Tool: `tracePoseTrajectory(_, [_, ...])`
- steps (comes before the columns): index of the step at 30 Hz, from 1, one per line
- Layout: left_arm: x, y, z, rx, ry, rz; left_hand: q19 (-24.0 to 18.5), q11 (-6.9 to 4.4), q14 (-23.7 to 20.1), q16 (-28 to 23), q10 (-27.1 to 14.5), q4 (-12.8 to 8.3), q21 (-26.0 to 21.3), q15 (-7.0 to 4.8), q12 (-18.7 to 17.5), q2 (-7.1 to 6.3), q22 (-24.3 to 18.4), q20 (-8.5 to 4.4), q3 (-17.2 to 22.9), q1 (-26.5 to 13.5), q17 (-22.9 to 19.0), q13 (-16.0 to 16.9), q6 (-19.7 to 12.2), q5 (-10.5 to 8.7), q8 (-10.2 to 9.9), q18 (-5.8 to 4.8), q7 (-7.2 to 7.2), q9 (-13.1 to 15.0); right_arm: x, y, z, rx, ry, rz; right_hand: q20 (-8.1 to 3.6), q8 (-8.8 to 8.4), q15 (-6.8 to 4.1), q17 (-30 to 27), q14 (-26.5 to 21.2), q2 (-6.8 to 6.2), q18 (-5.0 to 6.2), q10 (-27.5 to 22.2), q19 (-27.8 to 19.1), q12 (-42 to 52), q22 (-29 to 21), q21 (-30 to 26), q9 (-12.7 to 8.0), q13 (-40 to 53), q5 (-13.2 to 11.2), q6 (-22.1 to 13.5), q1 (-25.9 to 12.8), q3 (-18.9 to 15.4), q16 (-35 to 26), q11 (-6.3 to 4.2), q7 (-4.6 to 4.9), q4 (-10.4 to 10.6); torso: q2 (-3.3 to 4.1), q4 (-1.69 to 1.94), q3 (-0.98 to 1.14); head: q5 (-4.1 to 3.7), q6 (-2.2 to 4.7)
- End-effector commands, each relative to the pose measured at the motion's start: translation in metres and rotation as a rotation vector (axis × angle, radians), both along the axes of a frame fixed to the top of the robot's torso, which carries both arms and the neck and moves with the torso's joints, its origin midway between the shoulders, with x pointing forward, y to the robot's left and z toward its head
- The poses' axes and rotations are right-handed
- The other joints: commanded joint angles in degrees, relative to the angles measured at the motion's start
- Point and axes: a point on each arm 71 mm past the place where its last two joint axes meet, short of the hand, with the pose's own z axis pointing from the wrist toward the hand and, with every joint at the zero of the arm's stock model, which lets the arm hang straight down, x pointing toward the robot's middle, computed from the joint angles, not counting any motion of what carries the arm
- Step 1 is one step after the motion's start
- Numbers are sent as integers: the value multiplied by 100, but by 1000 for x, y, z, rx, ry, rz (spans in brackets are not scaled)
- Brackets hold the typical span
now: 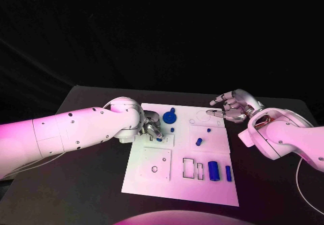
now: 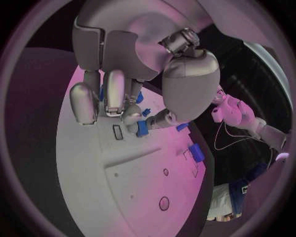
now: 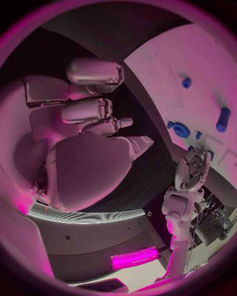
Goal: Assemble the parts on the task board
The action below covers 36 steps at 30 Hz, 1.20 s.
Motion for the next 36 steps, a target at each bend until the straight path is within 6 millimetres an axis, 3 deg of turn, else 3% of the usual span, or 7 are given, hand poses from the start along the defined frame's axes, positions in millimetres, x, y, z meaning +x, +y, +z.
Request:
tracePoseTrajectory(1, [-4, 0, -9, 24, 45, -16, 20, -29, 333, 17, -1, -85, -36, -36, 26, 25, -1, -31, 41, -30, 415, -16, 49, -22, -35, -49, -23, -1, 0, 1, 0, -5, -9, 10, -30, 34, -27, 905, 460, 21, 119, -7, -11, -27, 519, -32, 6, 146, -8, 28, -22, -28, -26, -21, -6, 9, 2, 2, 2, -2, -2])
tracePoseTrajectory(17, [-1, -1, -10, 30, 46, -11, 28, -25, 332, 16, -10, 77, -46, -33, 40, 23, -1, -30, -259, -58, 415, -7, 68, -26, -60, -50, -20, -17, -1, 1, 1, -4, -10, 9, -33, 45, -28, 895, 458, 8, 122, -12, -16, -32, 511, -49, 7, 140, -11, 27, -63, -55, -30, -22, -8, 17, 2, -2, 2, -13, -15])
tracePoseTrajectory(36, [0, 0, -11, 40, 55, -14, 39, -20, 332, 15, -19, 455, -63, -30, 63, -56, 1, -27, -971, -84, 418, -5, 123, -27, -99, -50, -17, -42, 0, 1, 0, -4, -10, 9, -36, 60, -30, 878, 455, 6, 127, -19, -23, -40, 498, -76, 8, 130, -10, 17, -149, -100, -37, -24, -10, 24, -5, 1, 2, -19, -26])
